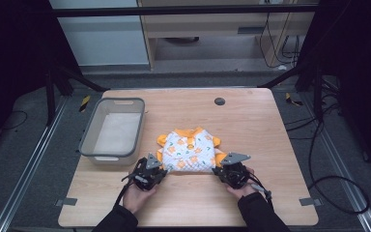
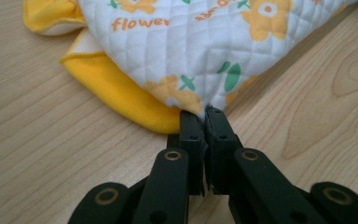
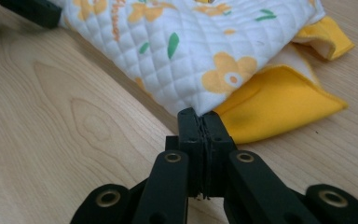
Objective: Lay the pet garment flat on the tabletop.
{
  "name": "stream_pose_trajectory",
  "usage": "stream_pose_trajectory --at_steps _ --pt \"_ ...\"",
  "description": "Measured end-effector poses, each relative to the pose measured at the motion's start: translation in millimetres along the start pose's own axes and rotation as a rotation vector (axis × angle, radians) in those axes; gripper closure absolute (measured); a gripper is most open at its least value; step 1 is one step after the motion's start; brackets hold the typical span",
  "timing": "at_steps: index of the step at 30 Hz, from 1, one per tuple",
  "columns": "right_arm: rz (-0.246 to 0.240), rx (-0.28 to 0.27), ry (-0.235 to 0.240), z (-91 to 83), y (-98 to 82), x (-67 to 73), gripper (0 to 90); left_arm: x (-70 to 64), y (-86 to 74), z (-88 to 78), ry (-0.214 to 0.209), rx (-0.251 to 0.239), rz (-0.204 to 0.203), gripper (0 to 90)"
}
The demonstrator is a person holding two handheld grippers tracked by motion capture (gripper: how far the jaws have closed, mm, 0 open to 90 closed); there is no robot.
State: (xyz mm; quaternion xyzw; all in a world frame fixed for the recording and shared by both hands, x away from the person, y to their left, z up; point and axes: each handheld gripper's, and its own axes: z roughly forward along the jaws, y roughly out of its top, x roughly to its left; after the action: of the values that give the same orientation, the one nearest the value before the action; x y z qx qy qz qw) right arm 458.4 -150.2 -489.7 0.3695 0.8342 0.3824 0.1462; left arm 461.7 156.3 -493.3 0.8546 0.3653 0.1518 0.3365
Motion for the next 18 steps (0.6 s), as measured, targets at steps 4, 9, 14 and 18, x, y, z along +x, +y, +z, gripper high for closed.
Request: stream_pose_trajectory --at_steps 4,9,14,18 --pt "0.011 -0.005 0.010 -4.7 2.0 -0.5 89.2 1.8 2.1 -5.6 -0.026 -0.019 -0.016 88.5" --pt "0.027 -0.075 0.038 -23.5 5.9 -0.3 89.3 2.8 6.5 -28.4 -0.078 -0.088 -0.033 88.7" --pt "0.023 -0.155 0.086 -49.4 9.1 3.0 89.4 -4.0 9.8 -59.3 -0.124 -0.154 -0.001 88.8" --pt "0.038 -0.197 0.117 -62.0 17.5 4.8 89.3 -4.3 19.7 -75.7 -0.137 -0.191 -0.001 88.7"
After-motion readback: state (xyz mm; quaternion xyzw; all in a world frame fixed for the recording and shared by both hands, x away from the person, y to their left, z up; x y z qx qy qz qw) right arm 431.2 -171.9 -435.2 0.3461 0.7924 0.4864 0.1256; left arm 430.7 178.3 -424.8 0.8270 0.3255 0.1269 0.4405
